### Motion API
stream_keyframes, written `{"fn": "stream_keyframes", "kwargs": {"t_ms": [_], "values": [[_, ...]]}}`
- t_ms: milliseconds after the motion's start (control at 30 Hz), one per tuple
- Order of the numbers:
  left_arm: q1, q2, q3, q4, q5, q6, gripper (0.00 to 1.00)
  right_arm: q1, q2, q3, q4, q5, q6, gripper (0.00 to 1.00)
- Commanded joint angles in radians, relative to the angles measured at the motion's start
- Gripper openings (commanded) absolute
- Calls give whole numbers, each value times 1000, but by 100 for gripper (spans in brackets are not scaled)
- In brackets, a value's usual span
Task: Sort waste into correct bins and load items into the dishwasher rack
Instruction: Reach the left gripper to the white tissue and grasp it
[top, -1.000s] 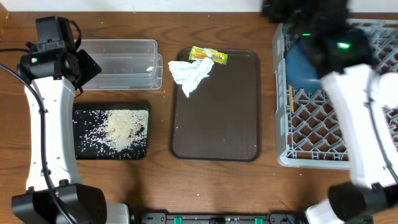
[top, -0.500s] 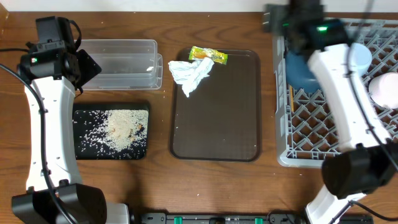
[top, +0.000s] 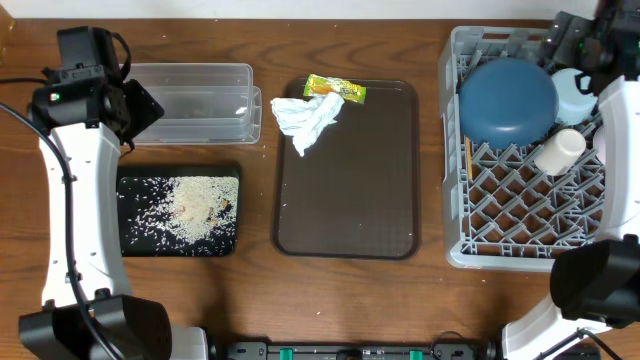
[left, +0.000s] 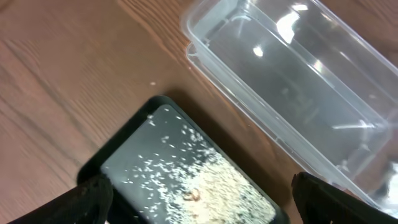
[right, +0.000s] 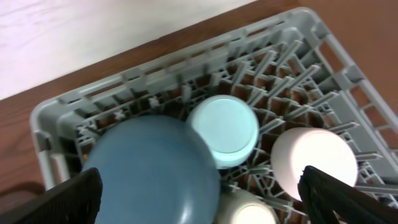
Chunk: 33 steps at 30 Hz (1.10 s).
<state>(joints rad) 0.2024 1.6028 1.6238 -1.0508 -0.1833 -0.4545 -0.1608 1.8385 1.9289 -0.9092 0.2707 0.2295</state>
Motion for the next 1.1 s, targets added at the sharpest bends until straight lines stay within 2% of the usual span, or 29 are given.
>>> {"fn": "stream_keyframes", "kwargs": {"t_ms": [0, 167, 233, 300, 367, 433, 567, 633, 733, 800, 967, 1067], "values": [[4, -2, 12, -3, 257, -58, 95, -16, -25, 6, -3, 10, -6, 99], [4, -2, 12, -7, 422, -60, 95, -16, -25, 6, -4, 10, -6, 99], [-4, -2, 11, 5, 546, -39, 95, -16, -25, 6, -3, 10, -6, 99], [-34, -2, 9, 65, 706, 98, 95, -16, -25, 6, -4, 10, -6, 99], [-90, -2, 9, 110, 774, 207, 95, -16, -25, 6, -3, 10, -6, 99], [-162, 2, 9, 140, 724, 245, 95, -16, -26, 6, -4, 10, -6, 99], [-319, 37, 9, 191, 436, 267, 95, -16, -25, 6, -4, 10, -6, 99], [-386, 74, 9, 232, 356, 358, 95, -16, -25, 6, -4, 10, -6, 99], [-473, 156, 9, 299, 354, 548, 95, -16, -25, 6, -4, 10, -6, 99], [-517, 211, 9, 333, 352, 611, 95, -16, -25, 6, -4, 10, -6, 99], [-578, 362, 9, 437, 246, 630, 94, -16, -25, 6, -4, 10, -6, 99], [-585, 452, 9, 510, 234, 630, 93, -16, -25, 6, -4, 10, -6, 99]]}}
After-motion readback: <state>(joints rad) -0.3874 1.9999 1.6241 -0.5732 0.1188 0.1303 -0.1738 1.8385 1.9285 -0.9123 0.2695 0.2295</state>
